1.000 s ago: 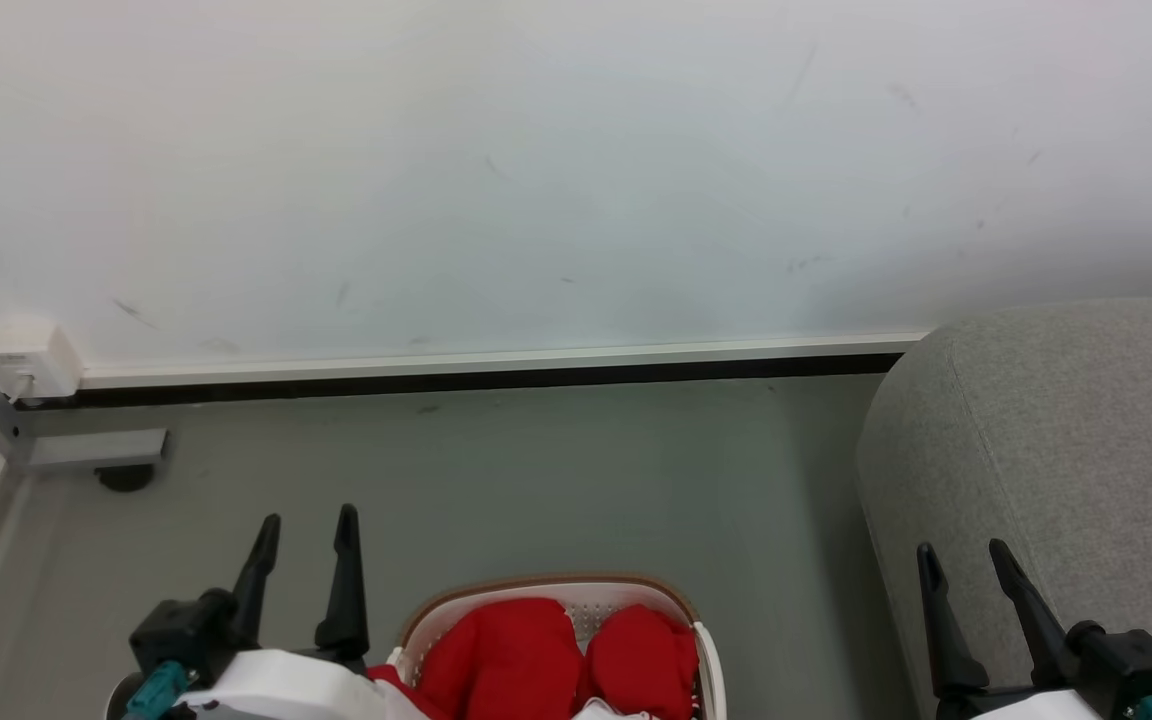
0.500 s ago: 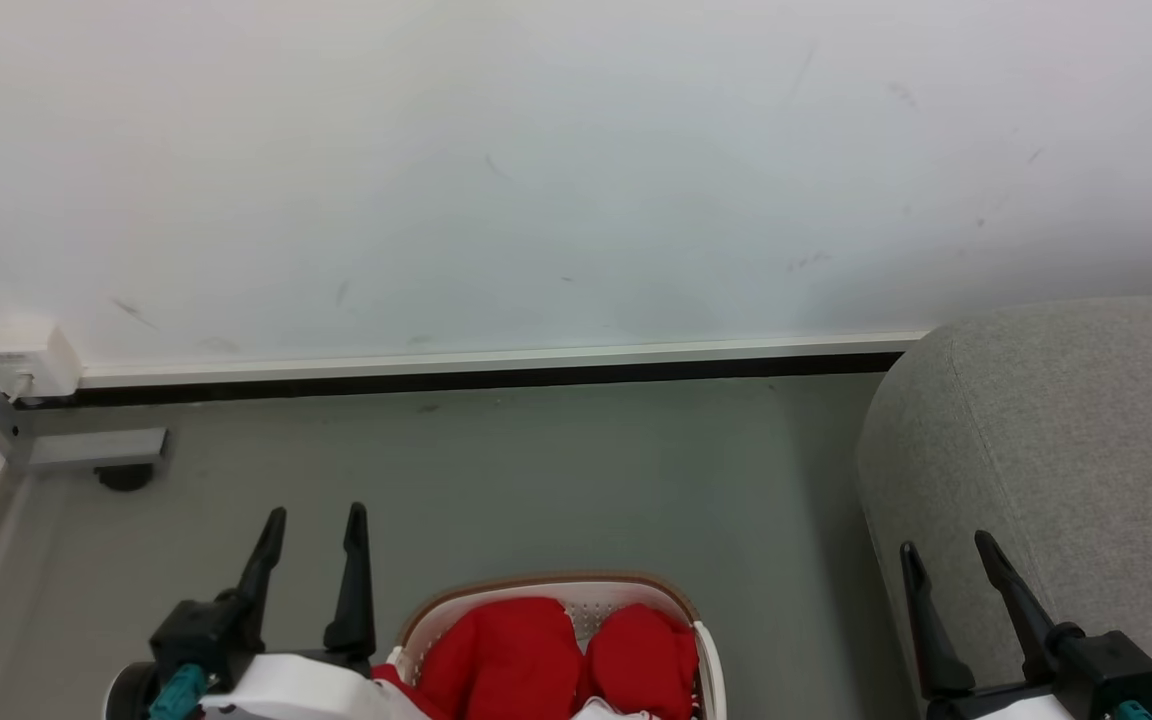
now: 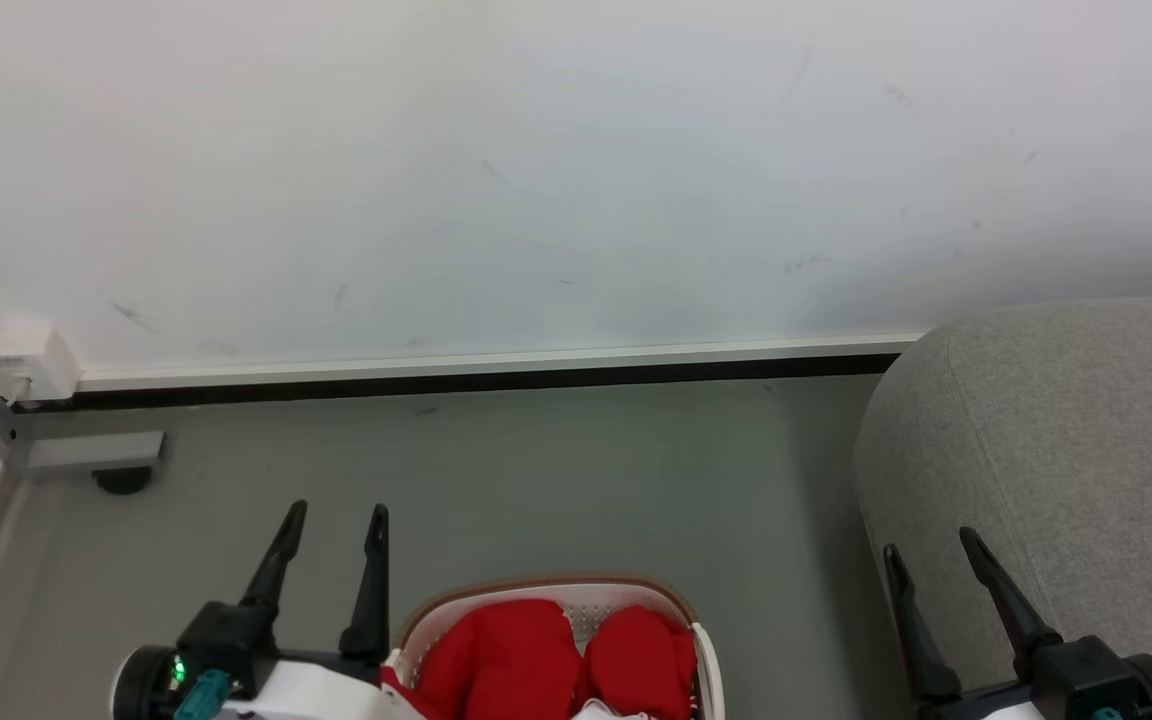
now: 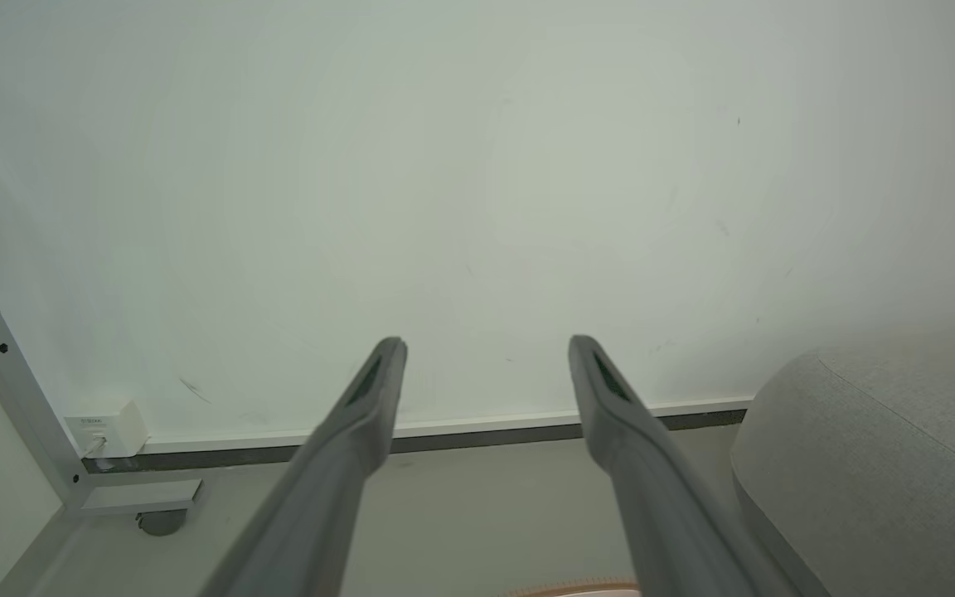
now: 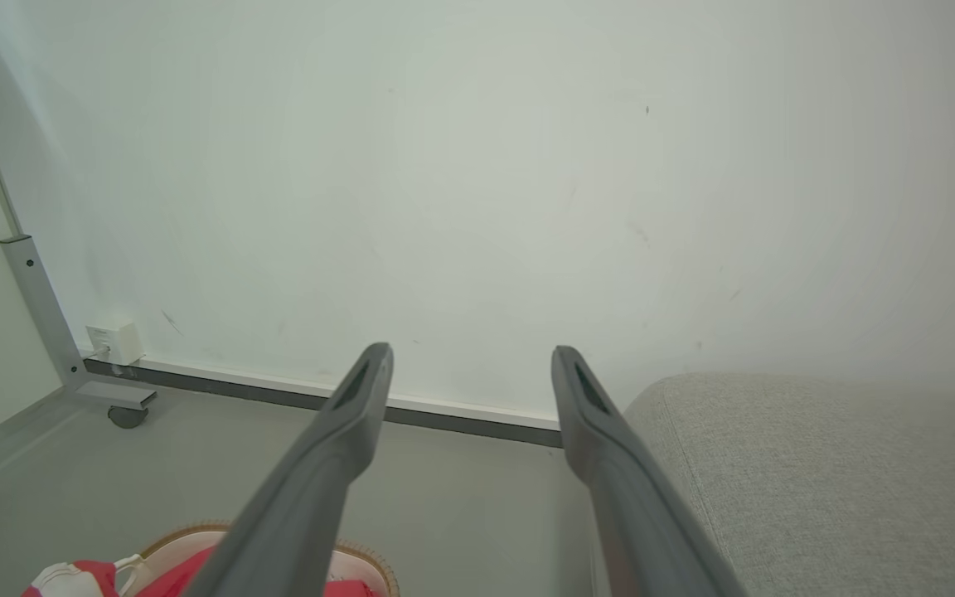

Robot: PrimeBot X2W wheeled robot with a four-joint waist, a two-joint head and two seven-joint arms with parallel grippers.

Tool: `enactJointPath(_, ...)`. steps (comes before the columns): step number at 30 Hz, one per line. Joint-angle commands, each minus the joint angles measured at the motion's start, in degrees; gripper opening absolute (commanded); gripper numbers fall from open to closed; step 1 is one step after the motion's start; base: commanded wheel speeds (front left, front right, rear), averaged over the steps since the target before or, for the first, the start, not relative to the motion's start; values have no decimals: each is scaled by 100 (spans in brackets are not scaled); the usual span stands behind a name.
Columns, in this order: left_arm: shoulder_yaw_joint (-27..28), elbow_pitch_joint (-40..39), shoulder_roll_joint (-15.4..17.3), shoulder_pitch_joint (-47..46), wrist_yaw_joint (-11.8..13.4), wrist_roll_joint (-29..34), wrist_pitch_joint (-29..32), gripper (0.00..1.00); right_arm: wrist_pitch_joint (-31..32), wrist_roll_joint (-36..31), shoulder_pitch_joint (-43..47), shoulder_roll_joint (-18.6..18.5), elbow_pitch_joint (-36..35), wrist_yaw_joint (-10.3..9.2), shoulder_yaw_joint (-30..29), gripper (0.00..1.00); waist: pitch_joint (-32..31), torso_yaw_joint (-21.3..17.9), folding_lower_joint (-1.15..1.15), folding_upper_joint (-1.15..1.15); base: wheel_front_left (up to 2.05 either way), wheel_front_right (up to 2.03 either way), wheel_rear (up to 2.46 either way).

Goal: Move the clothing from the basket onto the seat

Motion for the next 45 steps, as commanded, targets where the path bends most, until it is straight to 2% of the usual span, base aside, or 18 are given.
enactJointPath(1, 24, 12, 16, -51, -10, 142, -44, 100, -58, -92, 2, -41, -30, -12, 6, 100, -2, -2, 0, 0, 0, 0, 0)
enactJointPath(29, 122, 43, -1, -80, -49, 4, -38, 100, -37, 199, -39, -37, -86, -12, -12, 100, 31, -48, 0, 0, 0, 0, 0)
enactJointPath(39, 161, 108, 0, -102, -63, -89, -38, 100, -37, 228, -96, -36, -147, -12, -11, 100, 251, -271, 0, 0, 0, 0, 0)
enactJointPath(42, 183, 181, -1, -140, -89, -84, -38, 100, -37, 634, -138, -35, -228, -12, -26, 100, 391, -372, 0, 0, 0, 0, 0)
enactJointPath(45, 180, 369, 0, -222, -155, -27, -38, 100, -36, 728, -214, -35, -282, -12, -38, 100, 545, -478, 0, 0, 0, 0, 0)
